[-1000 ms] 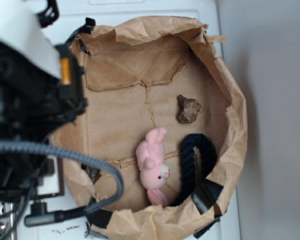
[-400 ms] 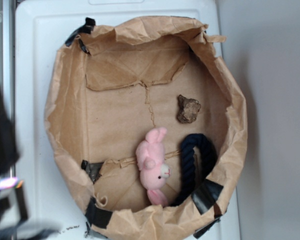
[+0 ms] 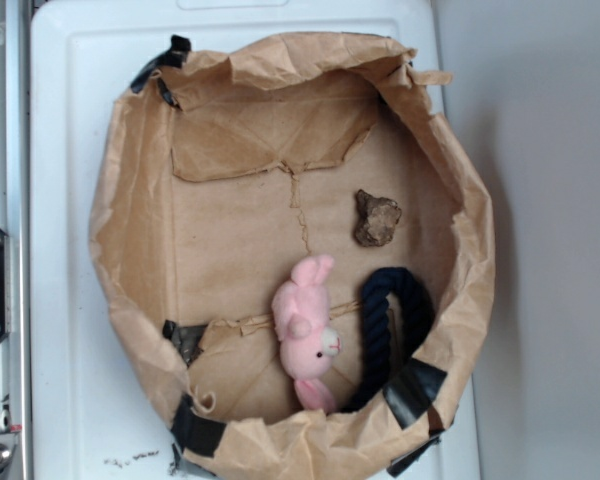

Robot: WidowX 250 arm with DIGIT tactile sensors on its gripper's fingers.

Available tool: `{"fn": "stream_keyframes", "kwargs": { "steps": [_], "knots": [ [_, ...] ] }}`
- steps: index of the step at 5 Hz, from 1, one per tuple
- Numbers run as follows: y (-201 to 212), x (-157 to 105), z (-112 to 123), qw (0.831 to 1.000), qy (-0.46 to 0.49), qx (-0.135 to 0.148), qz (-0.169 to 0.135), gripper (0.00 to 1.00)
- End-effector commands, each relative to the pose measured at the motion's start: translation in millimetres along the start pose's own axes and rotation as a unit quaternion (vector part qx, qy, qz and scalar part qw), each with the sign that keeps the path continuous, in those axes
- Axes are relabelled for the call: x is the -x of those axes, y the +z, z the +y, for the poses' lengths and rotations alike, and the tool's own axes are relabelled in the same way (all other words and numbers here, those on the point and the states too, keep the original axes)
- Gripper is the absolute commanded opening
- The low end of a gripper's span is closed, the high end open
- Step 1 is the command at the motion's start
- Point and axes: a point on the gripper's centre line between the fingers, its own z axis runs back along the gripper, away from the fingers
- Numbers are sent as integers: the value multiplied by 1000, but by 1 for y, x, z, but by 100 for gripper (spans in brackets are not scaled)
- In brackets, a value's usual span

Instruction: Grab the pink bunny.

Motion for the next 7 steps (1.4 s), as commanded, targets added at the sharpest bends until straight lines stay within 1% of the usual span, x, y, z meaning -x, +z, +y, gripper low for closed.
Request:
{"fn": "stream_keyframes", "kwargs": {
  "steps": [1,2,3,4,5,6,7],
  "knots": [
    [3,-2,1,1000,7,1,-5,100],
    [3,-2,1,1000,7,1,-5,100],
    [3,-12,10,998,69,11,4,100],
    [2,-18,15,990,140,13,19,100],
    [4,-17,19,980,200,6,15,100],
    [2,-31,28,972,233,10,14,100],
    [-4,-52,40,967,255,7,15,100]
  ]
}}
